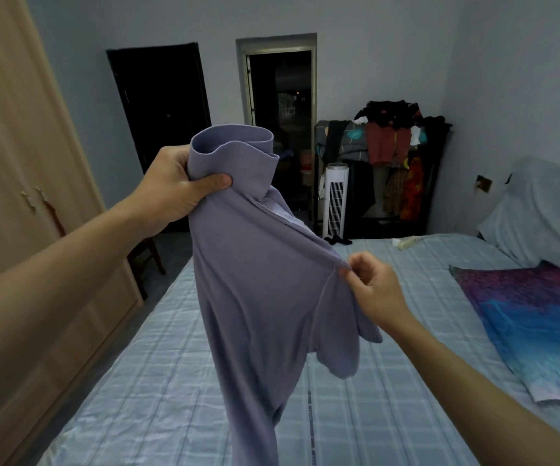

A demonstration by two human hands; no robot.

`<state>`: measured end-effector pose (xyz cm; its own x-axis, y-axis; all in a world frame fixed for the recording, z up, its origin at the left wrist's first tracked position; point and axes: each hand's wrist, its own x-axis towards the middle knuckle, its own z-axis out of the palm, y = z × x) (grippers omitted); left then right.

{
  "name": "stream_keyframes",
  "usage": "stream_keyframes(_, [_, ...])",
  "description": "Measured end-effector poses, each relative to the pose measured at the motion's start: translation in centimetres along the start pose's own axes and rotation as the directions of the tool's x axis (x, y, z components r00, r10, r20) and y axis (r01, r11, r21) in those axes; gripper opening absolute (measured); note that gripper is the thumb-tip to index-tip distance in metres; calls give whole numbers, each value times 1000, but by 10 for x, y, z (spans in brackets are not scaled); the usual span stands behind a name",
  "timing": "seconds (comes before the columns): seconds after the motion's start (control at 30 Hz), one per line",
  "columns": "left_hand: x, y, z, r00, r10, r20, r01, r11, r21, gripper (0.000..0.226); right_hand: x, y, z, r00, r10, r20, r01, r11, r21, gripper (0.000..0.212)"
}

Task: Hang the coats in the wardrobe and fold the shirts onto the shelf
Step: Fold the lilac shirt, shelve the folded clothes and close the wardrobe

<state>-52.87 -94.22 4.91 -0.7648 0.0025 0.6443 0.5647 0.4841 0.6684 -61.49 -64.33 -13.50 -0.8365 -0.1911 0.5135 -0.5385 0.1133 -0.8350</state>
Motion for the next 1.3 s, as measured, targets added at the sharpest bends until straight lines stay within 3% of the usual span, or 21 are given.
stream_keyframes(0.1, [-1,-4,-5,1000,-18,-23,18,1000,-13,30,-5,-1,0,997,55,56,-62,989,137,14])
stream_keyframes(0.27, [1,3,-5,999,-22,-32,21,999,-33,25,-27,4,8,993,-101,59,105,993,-62,5])
stream_keyframes(0.43, [-3,-4,-4,999,-48,-10,48,999,-12,23,-40,0,-2,990,-67,123,69,998,-9,31])
stream_keyframes(0.53, [-7,-15,-3,996,-84,-9,84,996,-4,24,-44,2,-13,962,-34,273,47,998,-41,28])
stream_keyframes(0.67, [-10,-29,0,993,-115,-13,115,993,2,24,-40,25,-19,898,33,438,150,914,-376,21])
stream_keyframes(0.77, [-8,-40,2,990,-139,-20,139,990,10,23,-36,44,-20,922,45,383,151,872,-465,18])
stream_keyframes(0.97, [-1,-83,10,979,-202,-13,203,979,27,24,-14,79,-14,983,89,158,-3,878,-478,25])
stream_keyframes(1.3, [71,-212,65,931,-362,-40,363,932,20,31,84,171,-5,978,178,-107,-208,816,-539,15])
